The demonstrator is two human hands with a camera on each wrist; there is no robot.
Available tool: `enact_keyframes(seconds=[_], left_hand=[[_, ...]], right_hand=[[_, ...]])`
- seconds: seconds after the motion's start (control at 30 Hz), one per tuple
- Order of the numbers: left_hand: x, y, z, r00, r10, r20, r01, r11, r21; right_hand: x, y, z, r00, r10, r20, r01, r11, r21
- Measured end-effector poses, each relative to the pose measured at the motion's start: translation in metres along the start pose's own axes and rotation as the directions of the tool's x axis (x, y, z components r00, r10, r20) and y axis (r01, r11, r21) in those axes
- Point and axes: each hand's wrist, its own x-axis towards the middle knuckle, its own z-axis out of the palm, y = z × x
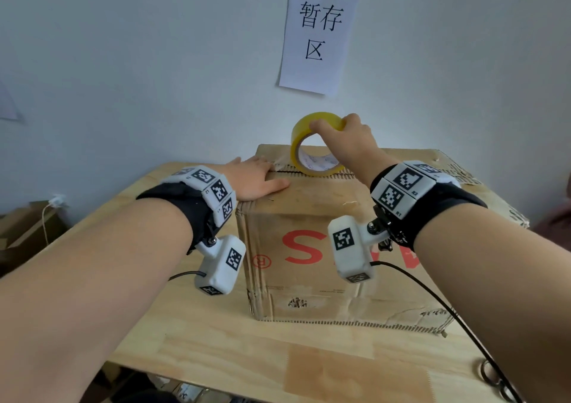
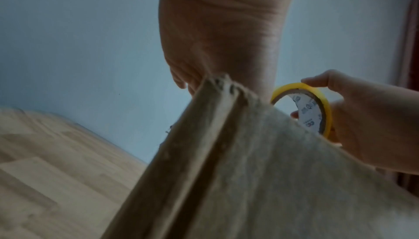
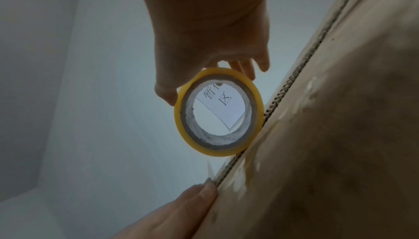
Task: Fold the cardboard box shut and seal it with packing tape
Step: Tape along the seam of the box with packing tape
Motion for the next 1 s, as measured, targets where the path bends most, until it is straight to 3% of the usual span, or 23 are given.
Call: enact_keyframes(seconds=[0.13,0.27,0.43,0.63,0.73,0.9,1.0], left_hand=[[0.003,0.003,0.006,1.0,0.027,0.006,-0.026,0.994,-0.109],[0.004,-0.001,0.005,0.998,0.043,0.05,-0.036,0.991,-0.129],[-0.001,0.004,0.001,0.998,0.026,0.05,-0.024,0.999,-0.045],[-0.002,0.007,0.0,0.998,0.018,0.056,-0.015,0.999,-0.042],[0.002,0.011,0.001,0.998,0.031,0.046,-0.03,0.999,-0.022],[0.006,0.039,-0.003,0.993,-0.103,0.065,0.095,0.989,0.111],[0.008,0.065,-0.004,0.992,-0.077,0.098,0.065,0.99,0.123]], right_hand=[[0.008,-0.008,0.001,0.995,-0.083,-0.049,0.083,0.996,-0.016],[0.01,-0.011,0.006,0.997,-0.022,-0.069,0.02,0.999,-0.027],[0.013,-0.015,0.007,0.993,-0.06,-0.098,0.042,0.984,-0.173],[0.012,-0.011,-0.012,0.988,-0.105,-0.111,0.038,0.876,-0.482],[0.011,-0.002,-0.016,0.983,-0.129,-0.133,0.045,0.86,-0.508],[0.017,0.003,-0.027,0.994,-0.104,0.035,0.11,0.912,-0.396],[0.019,0.0,-0.029,0.989,-0.109,0.102,0.14,0.913,-0.384]])
